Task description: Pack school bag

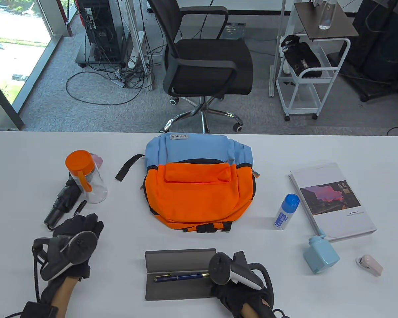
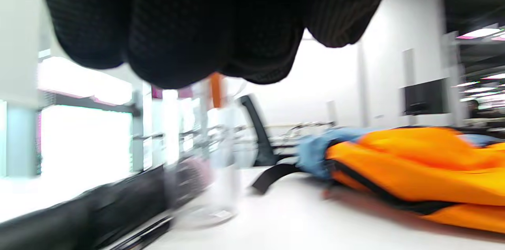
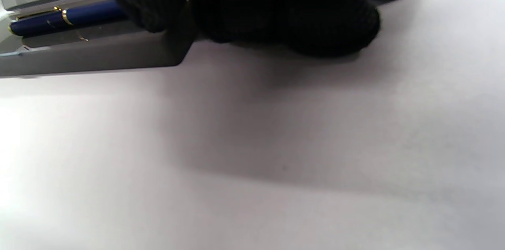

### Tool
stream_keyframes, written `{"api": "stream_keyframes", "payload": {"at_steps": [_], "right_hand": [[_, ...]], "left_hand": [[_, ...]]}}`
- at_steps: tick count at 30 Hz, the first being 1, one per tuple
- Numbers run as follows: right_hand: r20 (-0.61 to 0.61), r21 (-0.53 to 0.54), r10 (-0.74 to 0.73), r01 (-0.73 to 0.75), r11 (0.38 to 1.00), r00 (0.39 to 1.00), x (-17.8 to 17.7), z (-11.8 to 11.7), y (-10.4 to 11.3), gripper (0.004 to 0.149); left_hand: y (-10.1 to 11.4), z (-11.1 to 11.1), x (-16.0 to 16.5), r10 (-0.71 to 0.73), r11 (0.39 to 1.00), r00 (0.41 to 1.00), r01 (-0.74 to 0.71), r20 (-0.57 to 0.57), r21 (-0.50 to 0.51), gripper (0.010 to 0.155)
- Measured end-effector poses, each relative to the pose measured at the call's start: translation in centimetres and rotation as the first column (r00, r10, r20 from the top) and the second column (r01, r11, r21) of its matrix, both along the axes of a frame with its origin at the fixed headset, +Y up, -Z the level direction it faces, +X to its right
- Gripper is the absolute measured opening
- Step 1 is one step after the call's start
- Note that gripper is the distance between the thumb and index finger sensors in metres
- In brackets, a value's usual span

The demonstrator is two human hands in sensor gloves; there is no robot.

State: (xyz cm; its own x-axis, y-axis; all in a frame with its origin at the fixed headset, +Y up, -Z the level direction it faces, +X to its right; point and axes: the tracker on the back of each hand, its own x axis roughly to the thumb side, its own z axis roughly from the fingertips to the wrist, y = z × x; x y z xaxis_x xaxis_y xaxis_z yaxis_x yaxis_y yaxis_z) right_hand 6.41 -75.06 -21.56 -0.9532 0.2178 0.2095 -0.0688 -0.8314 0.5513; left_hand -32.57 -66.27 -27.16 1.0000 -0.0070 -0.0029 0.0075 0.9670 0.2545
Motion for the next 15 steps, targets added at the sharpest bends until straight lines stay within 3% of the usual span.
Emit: {"api": "stream_keyframes", "payload": {"at_steps": [5,8,11,15], "right_hand": [[-0.002,-0.001,0.001,-0.001,1.0,1.0,0.0,0.0,0.0,0.046],[-0.006,-0.004,0.006,-0.006,1.0,1.0,-0.1,0.0,0.0,0.046],[-0.012,-0.002,0.009,-0.009,1.0,1.0,-0.1,0.1,0.0,0.046],[-0.017,-0.005,0.012,-0.013,1.0,1.0,-0.2,0.1,0.1,0.046]], "left_hand": [[-2.3,-3.8,-1.8,-0.139,0.96,0.977,0.093,-0.165,-0.263,0.053],[-4.7,-5.3,-2.1,-0.157,0.907,0.964,0.055,-0.214,-0.417,0.057],[-6.5,-6.2,-1.5,-0.261,0.876,0.943,0.143,-0.204,-0.461,0.06],[-7.5,-6.8,-0.7,-0.292,0.864,0.936,0.169,-0.198,-0.473,0.063]]}}
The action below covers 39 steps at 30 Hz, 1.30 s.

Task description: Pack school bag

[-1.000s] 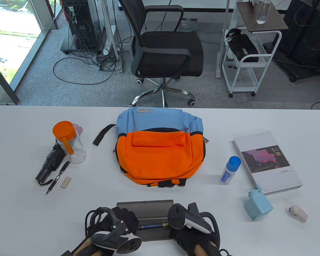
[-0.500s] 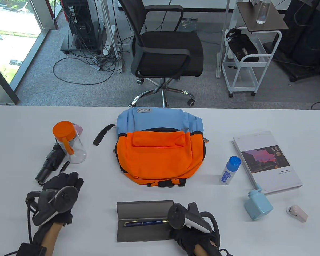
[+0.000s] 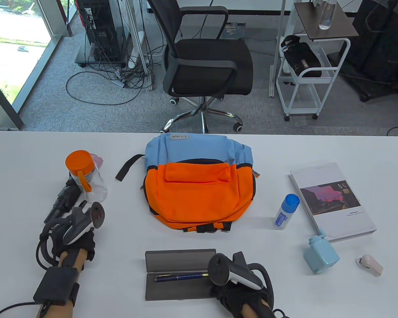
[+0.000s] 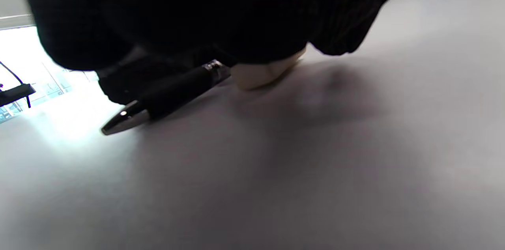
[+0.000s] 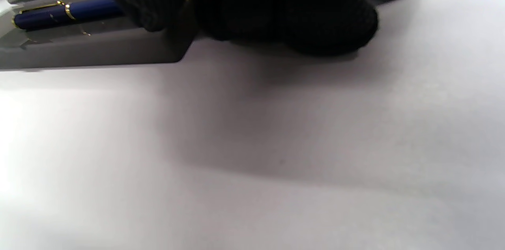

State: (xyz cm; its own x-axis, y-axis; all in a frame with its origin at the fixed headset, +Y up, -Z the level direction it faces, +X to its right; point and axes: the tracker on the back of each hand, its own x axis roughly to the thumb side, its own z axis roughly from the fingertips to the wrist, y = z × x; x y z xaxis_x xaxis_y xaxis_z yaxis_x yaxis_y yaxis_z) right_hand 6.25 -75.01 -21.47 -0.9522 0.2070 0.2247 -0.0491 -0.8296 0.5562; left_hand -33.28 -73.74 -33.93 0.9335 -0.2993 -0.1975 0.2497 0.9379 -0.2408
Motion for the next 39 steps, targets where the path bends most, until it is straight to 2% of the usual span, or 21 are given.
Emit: {"api": "stream_keyframes", "payload": {"at_steps": [3,7,10,13,14,15,16,17,18,19,20,22,24,27,28,29,31,33,35,37,39], "right_hand": [[-0.003,-0.005,0.003,-0.003,1.0,1.0,0.0,0.0,0.0,0.046],[-0.001,-0.005,0.001,-0.001,1.0,1.0,-0.1,0.0,0.0,0.046],[-0.001,-0.004,0.002,-0.002,1.0,1.0,-0.1,0.0,0.0,0.046],[-0.005,-0.002,0.005,-0.005,1.0,1.0,-0.1,0.0,0.0,0.046],[-0.005,-0.001,0.006,-0.006,1.0,1.0,-0.1,0.0,0.0,0.046],[-0.004,-0.001,0.005,-0.005,1.0,1.0,-0.1,0.0,0.0,0.046],[-0.002,0.0,0.004,-0.004,1.0,1.0,-0.1,0.0,0.0,0.046],[0.001,0.0,0.002,-0.002,1.0,1.0,-0.1,0.0,0.0,0.046],[0.003,0.001,0.0,0.0,1.0,1.0,-0.1,0.0,0.0,0.046],[0.003,0.003,0.0,0.0,1.0,1.0,-0.1,0.0,0.0,0.046],[0.003,0.006,0.001,-0.001,1.0,1.0,-0.1,0.0,0.0,0.046],[0.005,0.008,0.001,-0.001,1.0,1.0,-0.1,0.0,0.0,0.046],[0.003,0.011,0.0,0.0,1.0,1.0,-0.1,0.0,0.0,0.046],[-0.009,0.022,0.002,-0.002,1.0,1.0,0.0,0.1,0.0,0.046],[-0.011,0.021,0.001,-0.001,1.0,1.0,0.0,0.1,0.0,0.046],[-0.012,0.021,0.002,-0.002,1.0,1.0,0.0,0.1,0.0,0.046],[-0.014,0.02,0.004,-0.003,1.0,1.0,0.0,0.1,0.0,0.046],[-0.015,0.018,0.005,-0.004,1.0,1.0,-0.1,0.1,0.0,0.046],[-0.014,0.015,0.004,-0.003,1.0,1.0,-0.1,0.1,0.0,0.046],[-0.014,0.013,0.003,-0.003,1.0,1.0,-0.1,0.1,0.0,0.046],[-0.015,0.009,0.005,-0.005,1.0,1.0,-0.1,0.1,0.0,0.046]], "left_hand": [[-0.2,-0.4,-0.1,-0.003,1.0,1.0,0.002,-0.02,-0.031,0.061],[0.0,-0.1,-0.9,0.124,0.991,0.991,-0.126,-0.042,-0.041,0.058],[1.4,1.4,0.3,0.158,0.986,0.985,-0.16,0.064,0.041,0.059],[4.9,4.3,2.8,0.262,0.944,0.933,-0.301,0.248,0.137,0.058],[6.4,5.7,4.0,0.296,0.92,0.898,-0.359,0.324,0.155,0.058],[8.0,7.2,5.8,0.32,0.896,0.817,-0.426,0.48,0.129,0.058],[8.8,8.2,7.1,0.319,0.893,0.742,-0.444,0.589,0.076,0.057],[9.4,9.6,9.2,0.323,0.903,0.595,-0.426,0.736,-0.052,0.057],[9.5,10.8,11.0,0.338,0.912,0.541,-0.392,0.77,-0.125,0.057],[9.0,12.5,13.0,0.335,0.922,0.526,-0.355,0.782,-0.156,0.057],[8.2,13.8,15.1,0.287,0.946,0.471,-0.277,0.834,-0.169,0.057],[6.3,15.2,17.7,0.218,0.973,0.448,-0.164,0.867,-0.16,0.057],[4.2,15.7,19.7,0.168,0.986,0.417,-0.084,0.893,-0.146,0.057],[3.6,15.7,20.2,0.168,0.985,0.407,-0.099,0.898,-0.14,0.057],[4.4,15.7,19.8,0.14,0.986,0.433,-0.147,0.89,-0.084,0.062],[5.2,15.4,19.2,0.118,0.984,0.463,-0.175,0.878,-0.04,0.059],[7.8,14.2,16.3,0.05,0.955,0.581,-0.265,0.813,0.131,0.053],[9.4,12.1,12.7,0.034,0.923,0.71,-0.292,0.703,0.251,0.052],[10.1,9.7,8.6,0.049,0.927,0.837,-0.241,0.545,0.287,0.053],[9.8,7.4,4.6,0.079,0.942,0.929,-0.188,0.362,0.278,0.054],[8.1,5.2,0.8,0.116,0.963,0.97,-0.162,0.213,0.215,0.056]]}}
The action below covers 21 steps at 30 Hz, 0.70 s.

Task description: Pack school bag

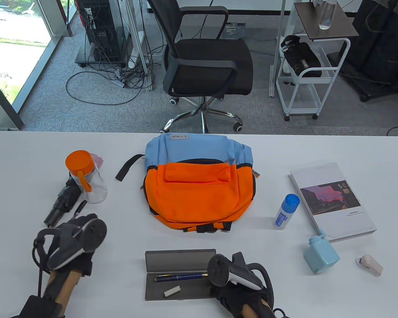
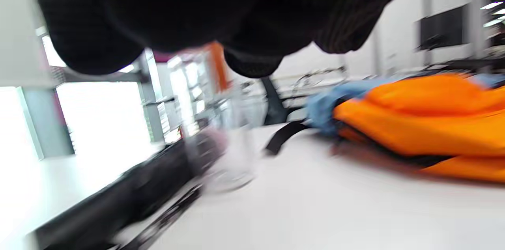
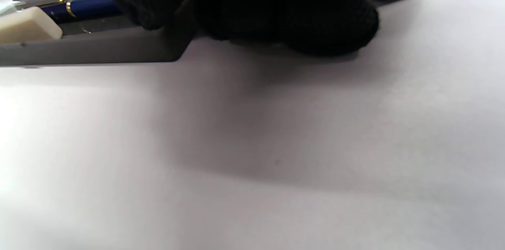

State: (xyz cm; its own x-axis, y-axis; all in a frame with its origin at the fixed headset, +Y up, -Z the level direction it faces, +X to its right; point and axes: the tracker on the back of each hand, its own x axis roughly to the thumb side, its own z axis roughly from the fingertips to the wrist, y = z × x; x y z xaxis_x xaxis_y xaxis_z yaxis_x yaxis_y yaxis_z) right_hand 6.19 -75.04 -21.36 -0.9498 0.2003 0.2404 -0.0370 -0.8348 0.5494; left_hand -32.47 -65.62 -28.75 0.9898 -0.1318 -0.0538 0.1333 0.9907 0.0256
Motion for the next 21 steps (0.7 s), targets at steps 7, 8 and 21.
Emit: {"api": "stream_keyframes", "payload": {"at_steps": [7,8,21], "right_hand": [[0.001,-0.006,0.002,-0.002,1.0,1.0,0.0,0.0,0.0,0.046],[0.001,-0.007,0.001,-0.001,1.0,1.0,0.0,0.0,0.0,0.046],[0.002,-0.005,0.003,-0.003,1.0,1.0,-0.1,-0.1,0.0,0.046]], "left_hand": [[-6.9,-3.0,-4.2,-0.188,0.959,0.973,0.152,-0.134,-0.24,0.062],[-7.2,-3.2,-4.1,-0.203,0.956,0.97,0.168,-0.131,-0.239,0.063],[-8.5,-5.1,-4.1,-0.243,0.918,0.96,0.182,-0.137,-0.353,0.052]]}}
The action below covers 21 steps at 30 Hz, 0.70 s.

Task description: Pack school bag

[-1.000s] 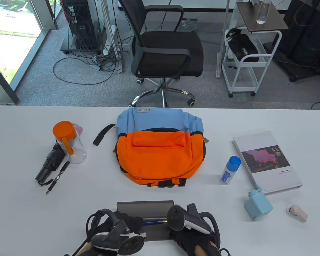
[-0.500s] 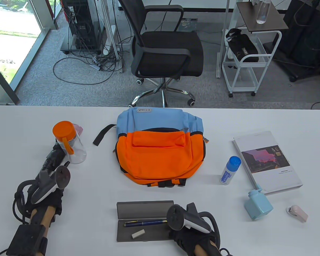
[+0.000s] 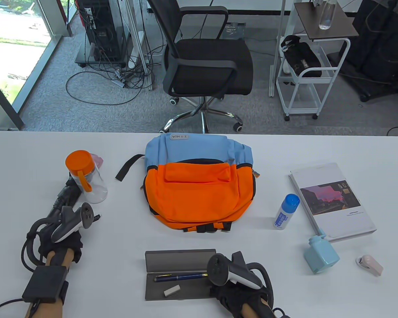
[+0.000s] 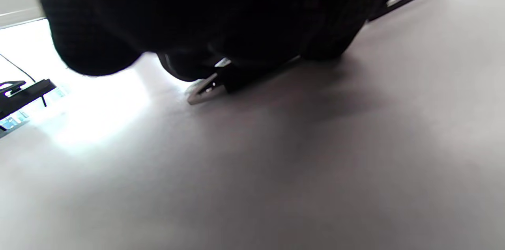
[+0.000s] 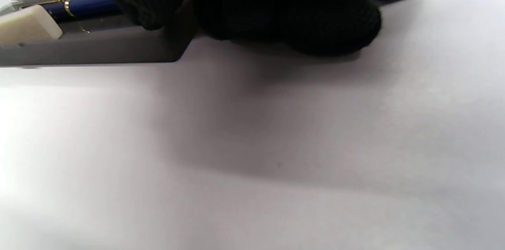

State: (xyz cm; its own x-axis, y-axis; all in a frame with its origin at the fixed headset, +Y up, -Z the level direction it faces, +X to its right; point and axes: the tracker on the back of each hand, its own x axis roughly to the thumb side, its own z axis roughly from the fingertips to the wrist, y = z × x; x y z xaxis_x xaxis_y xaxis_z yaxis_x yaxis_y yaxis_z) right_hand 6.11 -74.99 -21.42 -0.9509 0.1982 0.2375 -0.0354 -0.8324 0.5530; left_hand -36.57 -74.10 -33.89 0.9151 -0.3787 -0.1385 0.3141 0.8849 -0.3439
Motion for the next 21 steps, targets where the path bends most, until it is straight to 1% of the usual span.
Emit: {"api": "stream_keyframes", "payload": {"at_steps": [4,6,8,10,12,13,14,15,16,17,19,21], "right_hand": [[0.001,0.002,0.001,-0.001,1.0,1.0,0.0,0.0,0.0,0.046],[0.001,0.003,0.001,-0.001,1.0,1.0,0.0,0.0,0.0,0.046],[0.001,0.003,0.001,-0.001,1.0,1.0,0.0,0.0,0.0,0.046],[0.001,0.003,0.001,-0.001,1.0,1.0,0.0,0.0,0.0,0.046],[0.001,0.003,0.001,-0.001,1.0,1.0,0.0,0.0,0.0,0.046],[0.001,0.003,0.001,-0.001,1.0,1.0,0.0,0.0,0.0,0.046],[-0.001,0.008,0.002,-0.002,1.0,1.0,0.0,0.0,0.0,0.046],[-0.001,0.008,0.001,-0.001,1.0,1.0,0.0,0.0,0.0,0.046],[-0.001,0.008,0.001,-0.001,1.0,1.0,0.0,0.0,0.0,0.046],[-0.001,0.009,0.0,0.0,1.0,1.0,0.0,0.0,0.0,0.046],[-0.001,0.013,-0.001,0.001,1.0,1.0,0.0,0.0,0.0,0.046],[0.0,0.014,-0.001,0.001,1.0,1.0,0.0,0.0,0.0,0.046]], "left_hand": [[0.0,1.2,0.5,0.003,1.0,0.988,-0.006,0.155,0.02,0.049],[0.0,1.9,0.7,0.024,1.0,0.982,-0.027,0.187,0.013,0.049],[0.4,2.7,1.1,0.038,0.997,0.973,-0.051,0.227,0.055,0.051],[1.7,3.7,2.0,0.017,0.991,0.954,-0.056,0.3,0.121,0.051],[4.3,5.3,3.7,0.011,0.968,0.925,-0.104,0.379,0.226,0.051],[5.9,6.1,4.8,0.038,0.948,0.897,-0.171,0.44,0.267,0.051],[7.4,7.0,5.8,0.061,0.926,0.876,-0.229,0.478,0.301,0.051],[8.7,7.8,6.9,0.079,0.902,0.841,-0.289,0.535,0.321,0.051],[10.1,8.8,8.3,0.095,0.868,0.825,-0.343,0.557,0.36,0.051],[10.9,9.5,9.4,0.08,0.861,0.804,-0.354,0.59,0.365,0.051],[12.3,11.1,12.3,0.052,0.854,0.736,-0.383,0.675,0.352,0.051],[12.6,12.6,15.8,0.115,0.857,0.632,-0.454,0.766,0.246,0.051]]}}
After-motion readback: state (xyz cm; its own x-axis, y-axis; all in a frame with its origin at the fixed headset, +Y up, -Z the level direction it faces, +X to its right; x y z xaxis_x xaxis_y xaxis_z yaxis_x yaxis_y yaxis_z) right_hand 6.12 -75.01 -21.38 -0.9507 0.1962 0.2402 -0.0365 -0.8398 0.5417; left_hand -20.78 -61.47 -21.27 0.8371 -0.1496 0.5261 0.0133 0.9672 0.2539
